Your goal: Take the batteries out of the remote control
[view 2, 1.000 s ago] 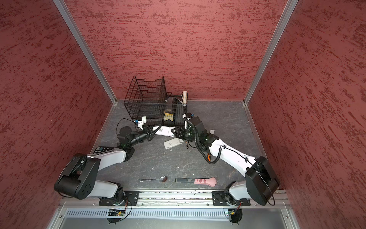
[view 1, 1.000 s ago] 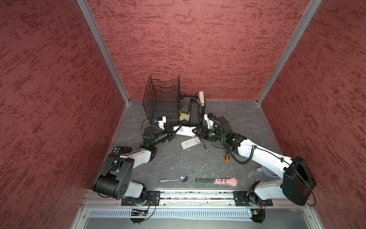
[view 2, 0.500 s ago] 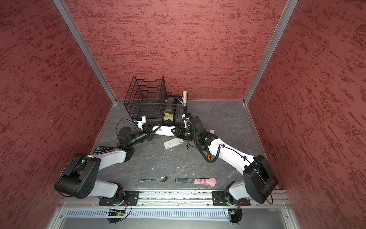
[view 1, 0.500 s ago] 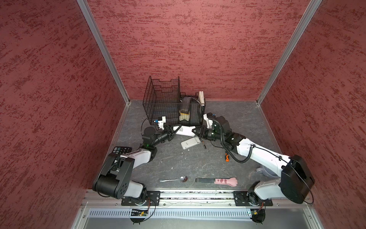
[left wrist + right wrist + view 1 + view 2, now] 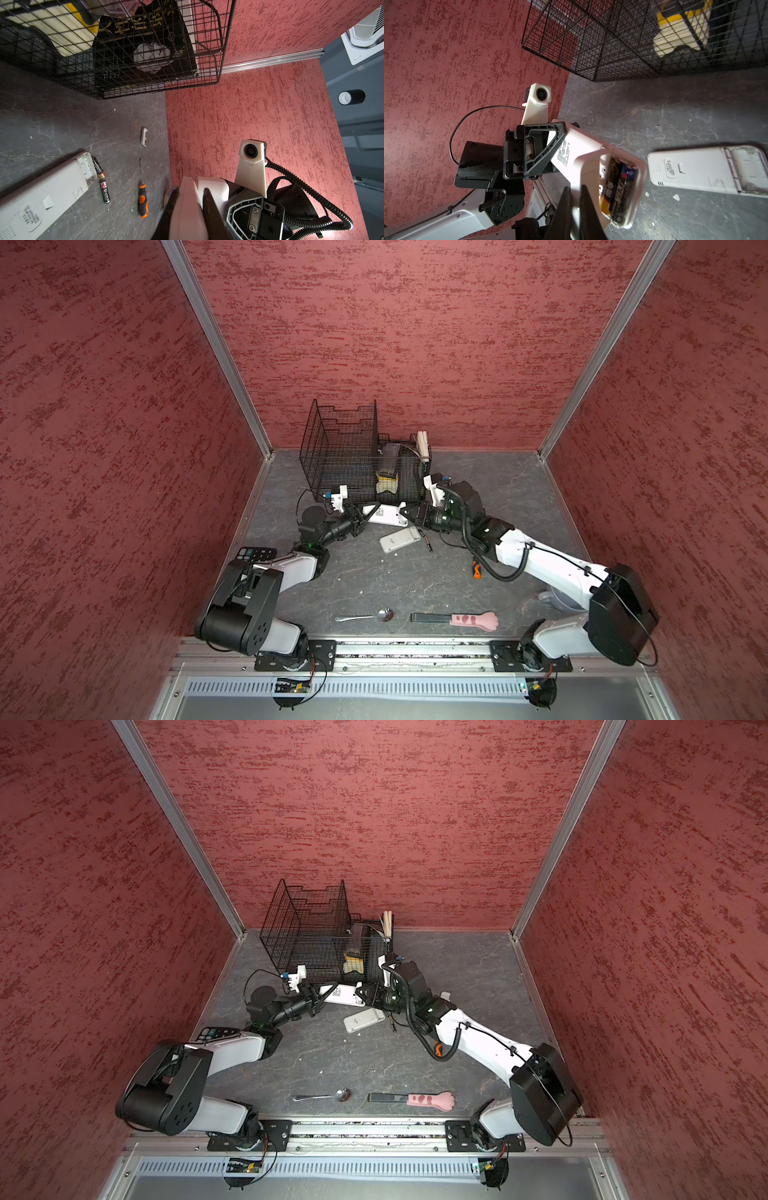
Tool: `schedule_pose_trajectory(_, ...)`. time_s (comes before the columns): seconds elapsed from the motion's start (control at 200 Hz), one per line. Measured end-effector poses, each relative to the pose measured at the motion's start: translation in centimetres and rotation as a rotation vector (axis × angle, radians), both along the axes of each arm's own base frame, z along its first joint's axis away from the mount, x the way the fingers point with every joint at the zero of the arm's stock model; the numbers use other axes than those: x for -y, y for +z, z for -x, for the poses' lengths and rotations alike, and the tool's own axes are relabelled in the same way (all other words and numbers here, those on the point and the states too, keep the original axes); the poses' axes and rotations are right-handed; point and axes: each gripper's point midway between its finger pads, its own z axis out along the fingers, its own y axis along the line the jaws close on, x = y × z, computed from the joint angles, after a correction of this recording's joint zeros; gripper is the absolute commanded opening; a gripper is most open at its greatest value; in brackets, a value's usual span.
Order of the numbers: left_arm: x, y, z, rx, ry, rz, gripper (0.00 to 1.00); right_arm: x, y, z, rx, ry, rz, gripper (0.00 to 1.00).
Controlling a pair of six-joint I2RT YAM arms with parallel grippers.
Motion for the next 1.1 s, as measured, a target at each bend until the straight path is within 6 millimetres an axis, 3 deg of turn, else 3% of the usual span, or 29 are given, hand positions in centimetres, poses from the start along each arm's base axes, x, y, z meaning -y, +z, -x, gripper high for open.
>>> schedule_pose_trajectory(0.822, -0.1, 0.5, 0.1, 0.021, -0.013, 0.013, 0.00, 0.0, 1.4, -0.4, 0.023, 0.009, -0.056, 0.00)
schedule_pose_trajectory(1.102, 0.0, -0.2, -0.1, 0.005, -0.017, 0.009, 0.00, 0.1, 2.0, -0.7, 0.034, 0.002, -0.074, 0.00)
